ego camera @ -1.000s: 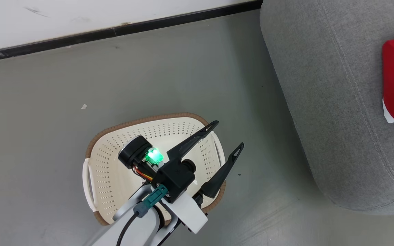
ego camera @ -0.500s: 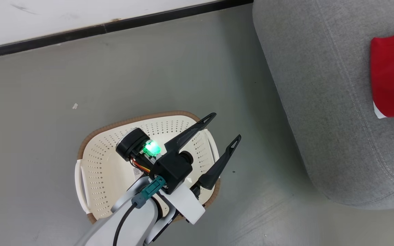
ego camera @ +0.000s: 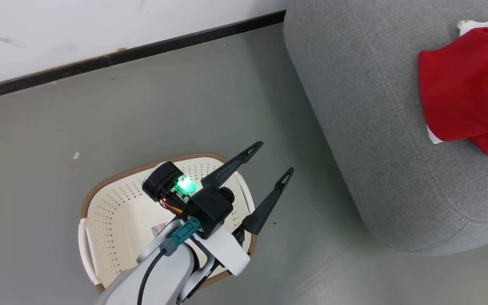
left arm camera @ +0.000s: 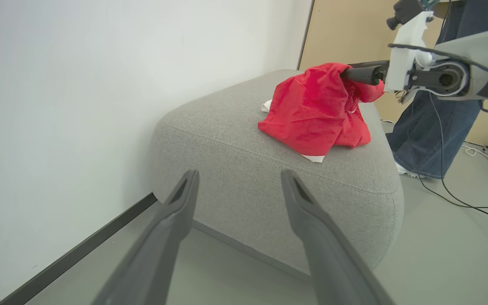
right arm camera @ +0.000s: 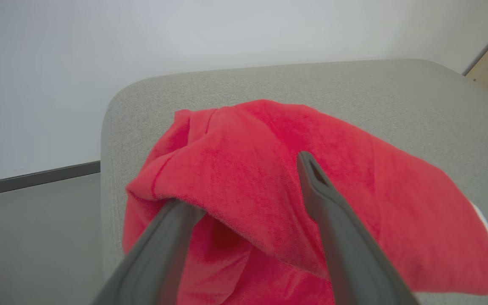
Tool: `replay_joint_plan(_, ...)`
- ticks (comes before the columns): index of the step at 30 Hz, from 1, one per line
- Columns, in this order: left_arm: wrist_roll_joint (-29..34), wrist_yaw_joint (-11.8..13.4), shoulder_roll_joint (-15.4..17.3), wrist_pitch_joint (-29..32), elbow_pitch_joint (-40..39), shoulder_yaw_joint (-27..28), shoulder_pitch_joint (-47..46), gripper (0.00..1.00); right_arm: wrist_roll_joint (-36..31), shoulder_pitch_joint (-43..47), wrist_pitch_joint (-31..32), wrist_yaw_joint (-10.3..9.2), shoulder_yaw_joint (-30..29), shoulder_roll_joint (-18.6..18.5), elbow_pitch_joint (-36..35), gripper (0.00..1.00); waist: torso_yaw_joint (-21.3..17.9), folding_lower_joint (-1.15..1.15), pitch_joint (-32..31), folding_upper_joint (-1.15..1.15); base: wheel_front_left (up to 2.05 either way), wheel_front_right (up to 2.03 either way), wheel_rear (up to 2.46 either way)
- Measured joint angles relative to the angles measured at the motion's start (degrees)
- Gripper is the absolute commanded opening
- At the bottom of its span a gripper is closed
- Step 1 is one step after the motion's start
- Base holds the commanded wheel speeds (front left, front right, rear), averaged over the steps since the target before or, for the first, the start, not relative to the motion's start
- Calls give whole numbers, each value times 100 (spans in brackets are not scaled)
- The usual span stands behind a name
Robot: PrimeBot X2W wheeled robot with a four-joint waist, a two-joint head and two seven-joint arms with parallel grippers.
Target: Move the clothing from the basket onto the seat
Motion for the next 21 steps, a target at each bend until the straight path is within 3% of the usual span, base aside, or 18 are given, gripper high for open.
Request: replay_joint_plan(21,-296,164,124,-313,416,460,279,100,234,978,-2,0,875,207,-1472,100,-356,0,-828,0,0,0,0)
